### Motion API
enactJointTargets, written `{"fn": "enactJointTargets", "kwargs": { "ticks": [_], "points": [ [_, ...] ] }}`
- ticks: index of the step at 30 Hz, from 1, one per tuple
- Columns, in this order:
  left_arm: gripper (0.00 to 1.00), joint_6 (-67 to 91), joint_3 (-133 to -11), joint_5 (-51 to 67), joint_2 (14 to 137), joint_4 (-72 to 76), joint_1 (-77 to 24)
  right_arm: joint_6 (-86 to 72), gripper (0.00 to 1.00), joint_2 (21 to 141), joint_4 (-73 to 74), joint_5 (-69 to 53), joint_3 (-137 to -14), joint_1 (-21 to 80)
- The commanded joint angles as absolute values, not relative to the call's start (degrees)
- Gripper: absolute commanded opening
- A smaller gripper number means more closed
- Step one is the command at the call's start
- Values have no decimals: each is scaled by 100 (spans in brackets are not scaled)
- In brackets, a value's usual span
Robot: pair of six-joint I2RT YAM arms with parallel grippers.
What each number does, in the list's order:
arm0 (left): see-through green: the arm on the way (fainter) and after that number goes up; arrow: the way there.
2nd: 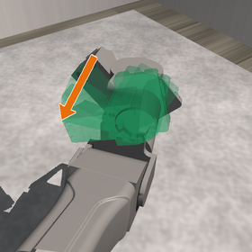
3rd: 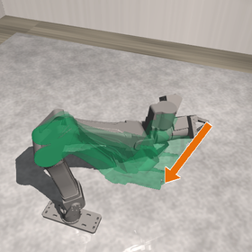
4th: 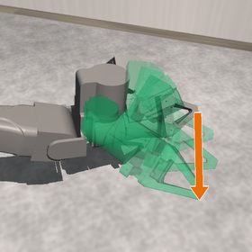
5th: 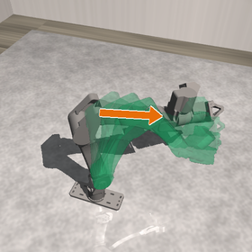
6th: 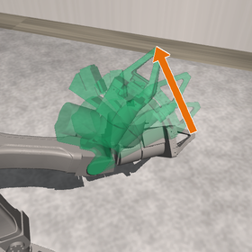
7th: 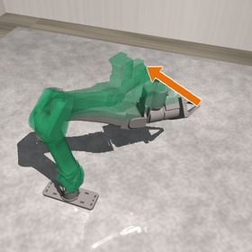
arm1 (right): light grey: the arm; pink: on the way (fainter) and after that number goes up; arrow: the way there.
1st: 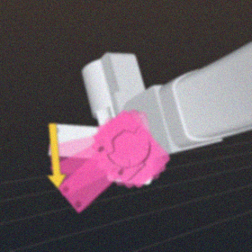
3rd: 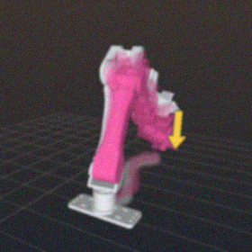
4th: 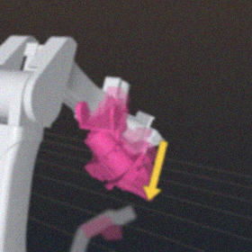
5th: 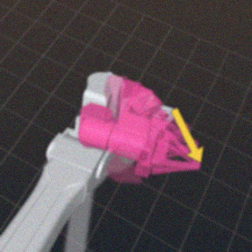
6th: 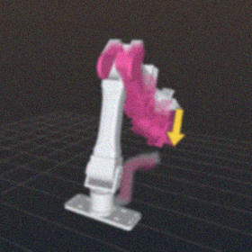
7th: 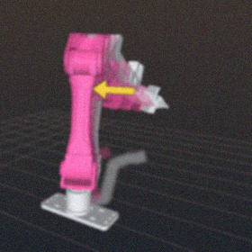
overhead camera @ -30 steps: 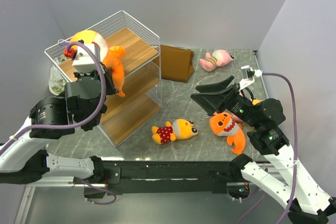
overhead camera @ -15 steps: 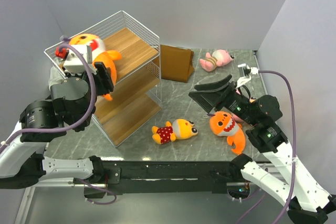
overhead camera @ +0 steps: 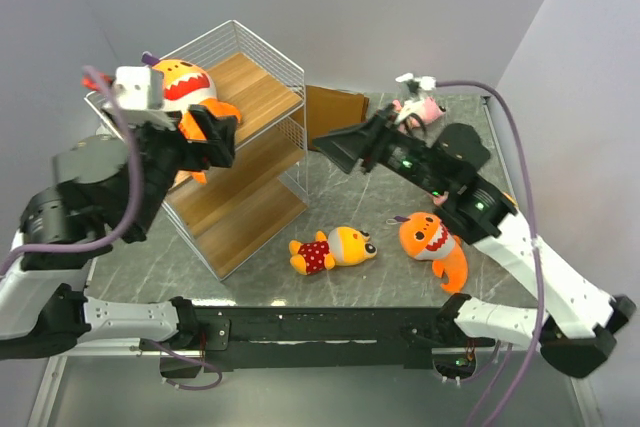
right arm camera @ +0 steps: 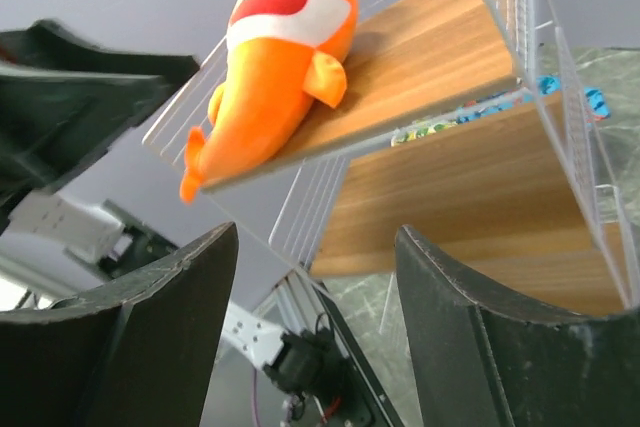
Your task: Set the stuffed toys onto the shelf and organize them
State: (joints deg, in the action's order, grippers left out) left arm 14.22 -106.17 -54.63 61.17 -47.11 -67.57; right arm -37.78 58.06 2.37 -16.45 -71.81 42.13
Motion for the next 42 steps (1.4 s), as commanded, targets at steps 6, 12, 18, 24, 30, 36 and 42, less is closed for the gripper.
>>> {"fn": "enactJointTargets", "kwargs": {
  "ticks": [6, 12, 18, 24, 30, 36, 42],
  "points": [
    [96, 1547, -10381, -4397, 4888, -3306, -6732, -3410, 67, 7355, 606, 236, -9094, 5431],
    [96, 1679, -9984, -4025, 4228, -3128, -6732, -3015, 66, 8252, 931, 896, -10184, 5906],
    [97, 1740, -10555, -4192, 4430, -3883, -6732, -2725, 65, 9078, 1257, 923, -11064, 6143],
    [96, 1661, -10380, -4113, 4342, -3683, -6732, -2479, 65, 9694, 1731, 870, -11882, 6319],
    [96, 1424, -10440, -4236, 4438, -3533, -6732, -2382, 60, 10028, 1872, 817, -12225, 6407],
    [96, 1415, -10327, -4157, 4438, -3480, -6732, -2233, 29, 9932, 1336, 352, -11883, 6416],
    [97, 1424, -10257, -4140, 4395, -3445, -6732, -2171, 28, 10160, 1371, 27, -12137, 6416]
  ]
}}
